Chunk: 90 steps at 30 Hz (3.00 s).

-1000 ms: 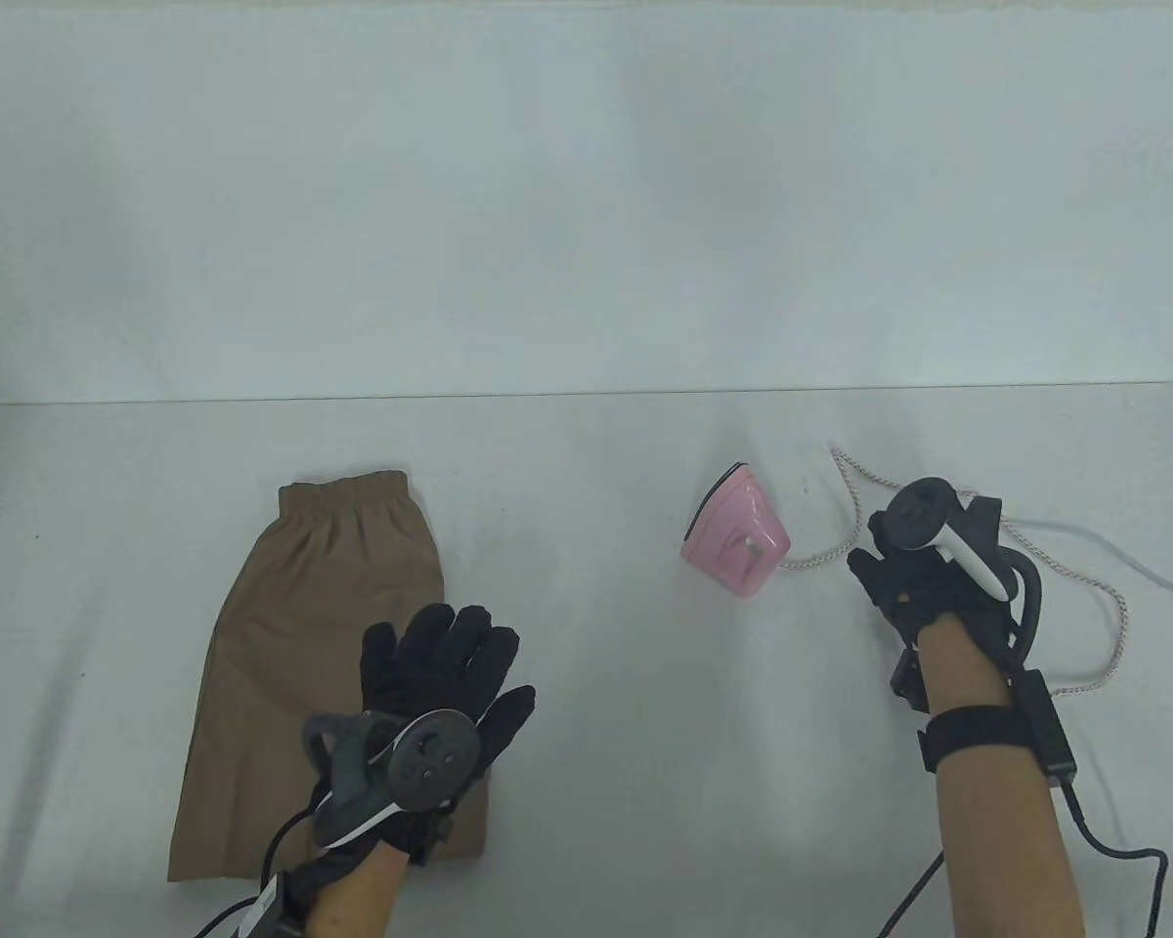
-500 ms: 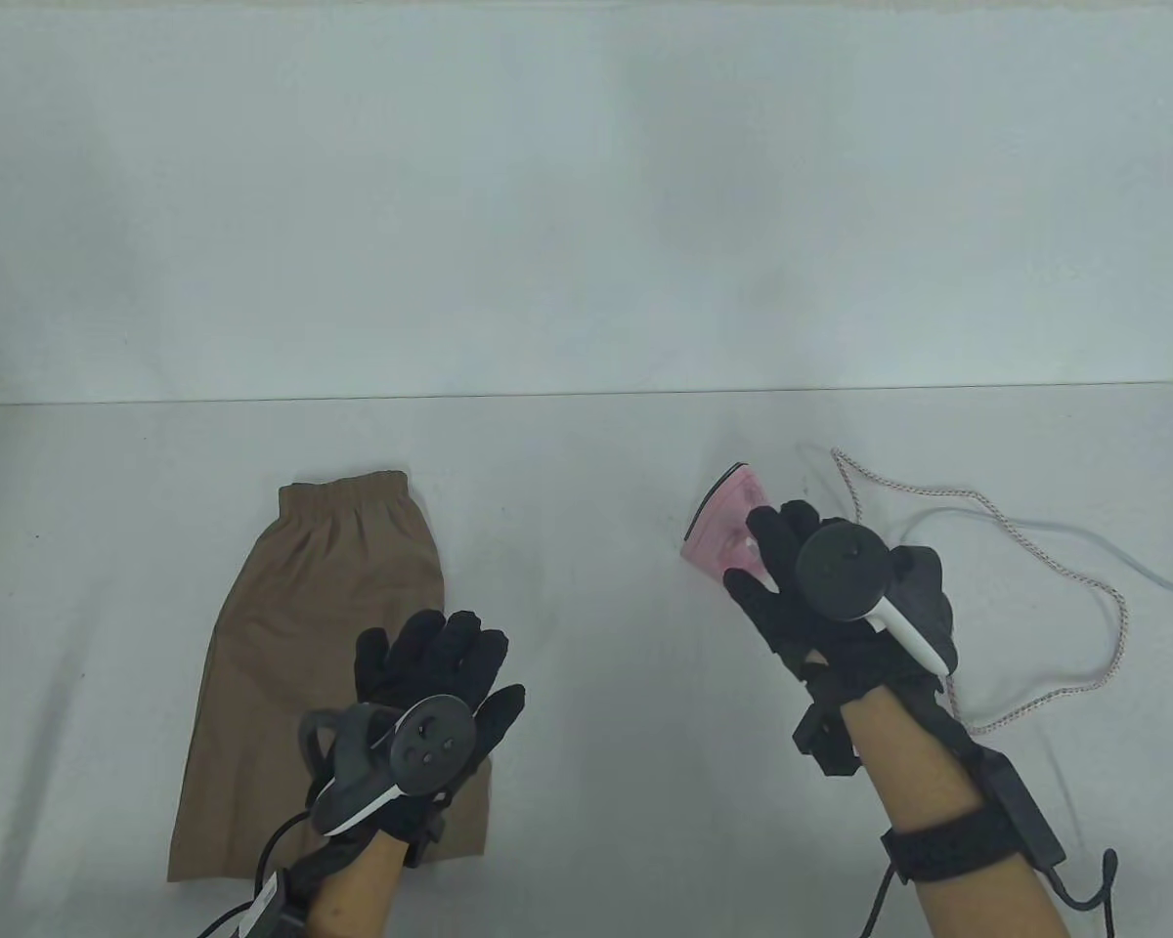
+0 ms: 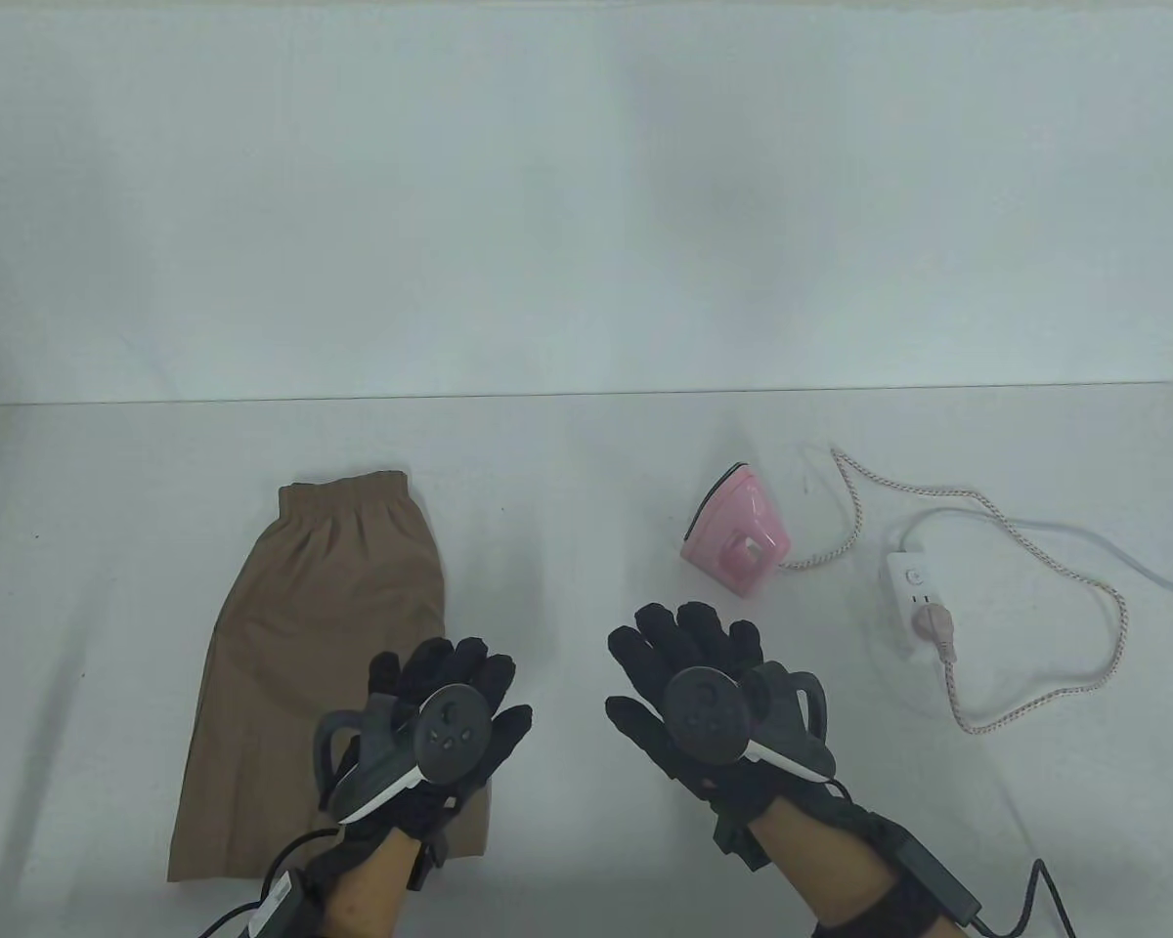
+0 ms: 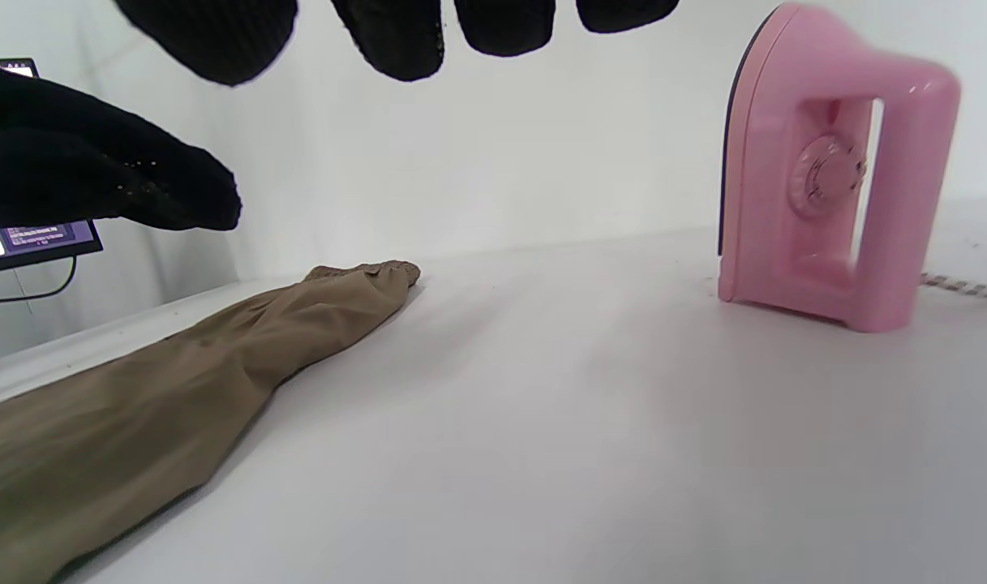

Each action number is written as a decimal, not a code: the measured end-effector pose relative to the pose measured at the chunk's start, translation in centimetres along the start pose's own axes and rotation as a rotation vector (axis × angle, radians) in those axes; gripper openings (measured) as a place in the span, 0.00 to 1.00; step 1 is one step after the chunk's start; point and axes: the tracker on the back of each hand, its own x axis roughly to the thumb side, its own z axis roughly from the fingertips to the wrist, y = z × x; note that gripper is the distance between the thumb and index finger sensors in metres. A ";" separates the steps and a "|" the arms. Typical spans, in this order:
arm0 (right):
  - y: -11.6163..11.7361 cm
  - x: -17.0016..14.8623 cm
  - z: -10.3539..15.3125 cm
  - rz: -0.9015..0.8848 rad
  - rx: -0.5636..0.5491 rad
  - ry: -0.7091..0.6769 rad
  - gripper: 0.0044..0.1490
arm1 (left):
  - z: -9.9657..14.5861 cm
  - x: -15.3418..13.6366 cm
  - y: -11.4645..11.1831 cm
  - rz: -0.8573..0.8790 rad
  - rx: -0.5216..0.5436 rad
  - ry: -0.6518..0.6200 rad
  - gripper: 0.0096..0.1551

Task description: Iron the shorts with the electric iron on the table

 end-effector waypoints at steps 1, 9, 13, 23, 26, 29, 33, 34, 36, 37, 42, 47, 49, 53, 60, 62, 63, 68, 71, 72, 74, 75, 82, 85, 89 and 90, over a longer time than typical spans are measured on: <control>-0.1 -0.1 0.2 0.011 -0.007 0.004 0.44 | -0.2 -0.5 -0.2 0.011 -0.013 0.013 0.37; -1.3 -0.6 0.3 0.041 -0.079 0.036 0.43 | -4.3 -6.3 0.3 -0.083 -0.073 0.217 0.37; -1.7 -0.9 0.1 0.035 -0.109 0.048 0.43 | -7.5 -9.9 1.7 -0.189 -0.093 0.336 0.37; -2.5 -1.6 0.2 0.049 -0.150 0.094 0.42 | -15.0 -16.7 2.1 -0.205 -0.098 0.665 0.38; -2.5 -2.1 0.3 0.038 -0.148 0.113 0.42 | -16.6 -17.8 1.3 -0.136 -0.075 0.730 0.40; -2.5 -2.6 0.3 0.032 -0.182 0.086 0.41 | -17.7 -19.1 0.5 -0.144 0.000 0.840 0.40; -2.5 -3.0 0.1 0.013 -0.176 0.092 0.41 | -18.7 -21.1 -0.7 -0.095 -0.004 0.994 0.45; -2.5 -3.1 0.0 0.015 -0.174 0.094 0.41 | -19.0 -21.8 -1.1 -0.070 -0.026 1.032 0.46; -2.4 -3.2 -0.2 0.020 -0.159 0.102 0.41 | -19.3 -22.7 -1.7 -0.004 -0.064 1.096 0.50; -2.3 -3.2 -0.3 0.023 -0.149 0.108 0.41 | -19.4 -23.3 -2.1 0.041 -0.091 1.145 0.53; -2.0 -3.4 -0.5 0.035 -0.134 0.120 0.41 | -19.5 -24.3 -4.1 0.213 -0.153 1.261 0.64; -1.6 -3.8 -0.5 0.046 -0.115 0.147 0.41 | -20.3 -24.1 -4.7 0.310 -0.109 1.219 0.45; -1.6 -4.1 -0.4 0.038 -0.114 0.159 0.41 | -20.6 -23.9 -4.7 0.352 -0.129 1.184 0.36; -1.7 -4.7 -0.3 0.032 -0.123 0.183 0.40 | -20.5 -23.0 -4.6 0.407 -0.086 1.138 0.32; -2.0 -5.8 0.1 0.009 -0.141 0.227 0.40 | -21.1 -19.4 -2.4 0.392 0.114 0.939 0.29; -2.0 -6.1 0.2 0.029 -0.142 0.237 0.40 | -21.5 -17.6 -1.0 0.405 0.162 0.843 0.28; -2.0 -6.4 0.2 0.022 -0.142 0.244 0.40 | -21.7 -16.7 -0.3 0.421 0.181 0.789 0.28; -2.1 -7.5 0.4 -0.027 -0.127 0.266 0.40 | -21.0 -12.0 3.2 0.601 0.280 0.555 0.27; -2.2 -8.3 0.6 -0.040 -0.141 0.285 0.40 | -19.7 -9.2 4.8 0.754 0.309 0.408 0.27; -2.2 -8.6 0.7 -0.061 -0.141 0.295 0.40 | -19.1 -8.1 5.3 0.813 0.308 0.353 0.27; -2.2 -9.0 0.8 -0.081 -0.135 0.306 0.41 | -18.0 -6.4 6.1 0.902 0.299 0.287 0.27; -2.2 -9.2 0.8 -0.093 -0.129 0.310 0.41 | -17.3 -5.6 6.5 0.947 0.290 0.253 0.27; -2.8 -10.0 1.2 -0.189 -0.162 0.295 0.42 | -12.7 -1.3 7.2 1.094 0.202 0.077 0.27; -3.0 -9.8 1.3 -0.216 -0.170 0.262 0.42 | -10.9 0.0 6.0 1.155 0.154 0.038 0.28; -3.2 -8.8 1.5 -0.252 -0.208 0.184 0.43 | -8.5 1.5 4.1 1.203 0.108 0.014 0.28; -3.3 -8.6 1.5 -0.264 -0.215 0.165 0.43 | -8.0 1.7 3.6 1.216 0.099 0.011 0.28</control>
